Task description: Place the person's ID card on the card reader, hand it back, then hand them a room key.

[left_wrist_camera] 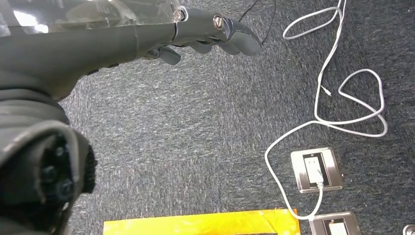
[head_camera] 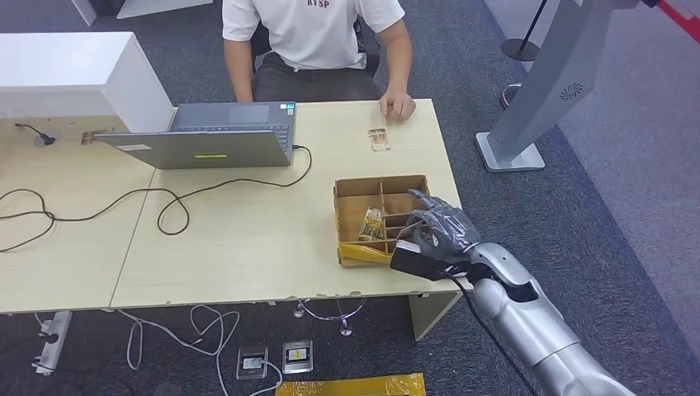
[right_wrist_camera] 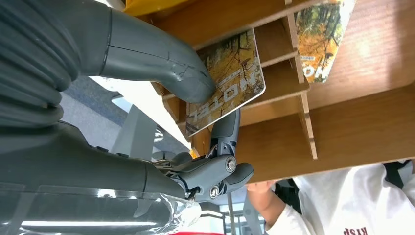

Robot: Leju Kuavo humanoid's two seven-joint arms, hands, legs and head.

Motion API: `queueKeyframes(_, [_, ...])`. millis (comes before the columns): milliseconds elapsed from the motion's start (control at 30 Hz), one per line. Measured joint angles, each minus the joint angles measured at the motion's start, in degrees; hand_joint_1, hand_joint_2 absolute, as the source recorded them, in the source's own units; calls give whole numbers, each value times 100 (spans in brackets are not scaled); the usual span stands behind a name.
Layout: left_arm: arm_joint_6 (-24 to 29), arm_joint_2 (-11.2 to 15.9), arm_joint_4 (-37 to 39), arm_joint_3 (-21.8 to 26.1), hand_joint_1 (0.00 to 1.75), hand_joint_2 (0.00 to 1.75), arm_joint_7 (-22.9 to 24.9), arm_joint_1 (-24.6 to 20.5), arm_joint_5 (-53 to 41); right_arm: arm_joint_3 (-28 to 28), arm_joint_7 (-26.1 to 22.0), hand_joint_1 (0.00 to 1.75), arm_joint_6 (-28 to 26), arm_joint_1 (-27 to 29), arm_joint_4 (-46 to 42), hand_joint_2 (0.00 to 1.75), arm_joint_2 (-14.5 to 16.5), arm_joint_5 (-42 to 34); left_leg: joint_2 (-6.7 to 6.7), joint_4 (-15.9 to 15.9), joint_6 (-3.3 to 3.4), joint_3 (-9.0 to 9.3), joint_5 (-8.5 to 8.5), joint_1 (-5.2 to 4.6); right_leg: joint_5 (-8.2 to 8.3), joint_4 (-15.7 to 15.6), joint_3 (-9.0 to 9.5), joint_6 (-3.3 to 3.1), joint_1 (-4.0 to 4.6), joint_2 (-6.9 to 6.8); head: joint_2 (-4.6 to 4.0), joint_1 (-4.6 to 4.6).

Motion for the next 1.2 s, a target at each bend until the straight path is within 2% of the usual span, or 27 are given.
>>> queueKeyframes(233, [40,-4,0,0,0,0,-8,1,7,-55,-64,175,-194,-310,20,175,31,32,1,0,0,-1,1,-1,1,1,-1,0,-1,2,0,1])
queueKeyframes(567, [73,-15,0,-2,0,0,-99,-3,29,-585,-380,175,-401,-1623,428,175,21,126,2,1,0,1,4,-1,2,1,-1,1,-1,5,0,1])
queueKeyframes(800, [20,-28,0,-80,0,0,-138,-43,-14,-726,-672,175,-478,-2783,1211,175,26,153,1,1,0,0,4,0,2,1,-2,1,0,2,0,2])
queueKeyframes(967, [-94,-4,0,-132,0,0,-84,-89,-86,-721,-843,175,-492,-3089,1590,175,71,200,-2,1,0,-4,4,1,2,3,-1,1,1,-4,0,1])
queueKeyframes(1200, [-251,61,-7,-241,0,0,56,-194,-167,-643,-1078,175,-493,-3702,2432,175,313,433,-4,1,-1,-4,5,3,2,4,-1,1,3,-7,0,2])
